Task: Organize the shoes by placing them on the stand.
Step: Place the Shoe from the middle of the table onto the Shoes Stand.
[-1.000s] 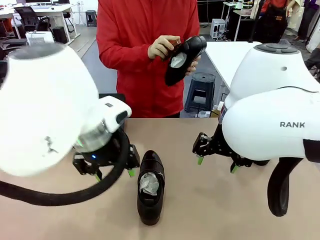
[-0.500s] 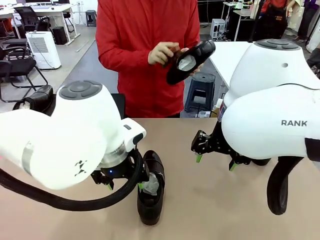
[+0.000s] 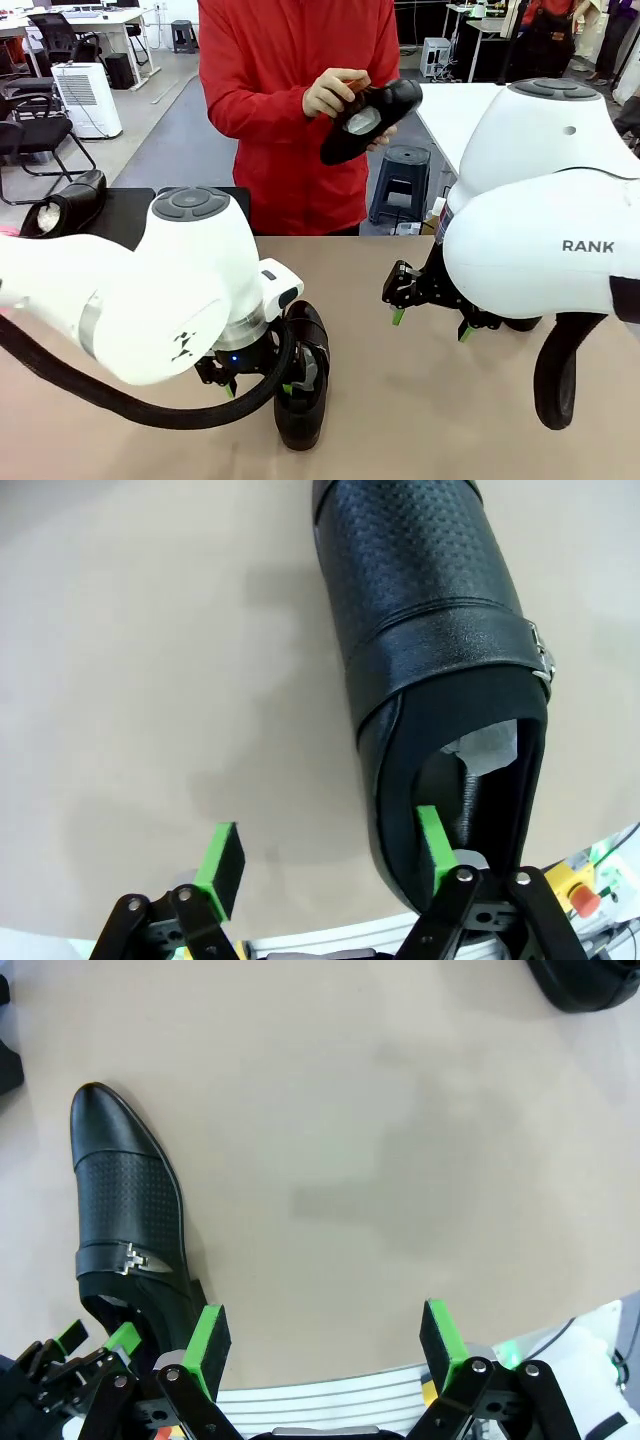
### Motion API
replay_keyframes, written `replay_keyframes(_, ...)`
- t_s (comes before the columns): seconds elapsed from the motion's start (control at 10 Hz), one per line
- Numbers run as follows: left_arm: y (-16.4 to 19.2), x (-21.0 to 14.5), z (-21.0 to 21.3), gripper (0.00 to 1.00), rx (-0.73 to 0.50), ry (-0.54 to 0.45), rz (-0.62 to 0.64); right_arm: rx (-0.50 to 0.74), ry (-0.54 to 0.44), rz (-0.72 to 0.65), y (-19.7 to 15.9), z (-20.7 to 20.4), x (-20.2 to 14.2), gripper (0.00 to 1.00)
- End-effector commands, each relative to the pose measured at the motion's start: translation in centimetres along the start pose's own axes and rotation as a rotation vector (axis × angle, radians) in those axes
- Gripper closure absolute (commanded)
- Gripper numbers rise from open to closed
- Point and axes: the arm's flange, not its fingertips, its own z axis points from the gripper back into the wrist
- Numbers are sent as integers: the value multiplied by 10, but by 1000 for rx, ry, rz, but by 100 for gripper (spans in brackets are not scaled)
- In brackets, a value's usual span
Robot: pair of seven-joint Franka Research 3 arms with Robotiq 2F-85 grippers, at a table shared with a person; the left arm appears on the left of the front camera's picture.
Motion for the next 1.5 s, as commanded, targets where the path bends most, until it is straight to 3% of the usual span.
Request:
replay_keyframes(0.0,-14,3,-7,47,-6,10,-8,9,5,19,0,2,1,0)
replay_keyframes(0.3,-26,6,-10,100,4,13,-45,9,5,19,0,2,1,0)
replay_keyframes(0.8,-30,8,-8,100,30,7,-62,9,5,19,0,2,1,0)
replay_keyframes(0.9,-27,8,-5,100,38,48,-64,9,5,19,0,2,1,0)
replay_keyframes(1.1,-17,10,42,100,-88,75,-36,9,5,19,0,2,1,0)
replay_keyframes(1.2,10,16,96,100,-117,-61,-63,9,5,19,0,2,1,0)
replay_keyframes(1.4,71,33,142,100,-70,-210,2,9,5,19,0,2,1,0)
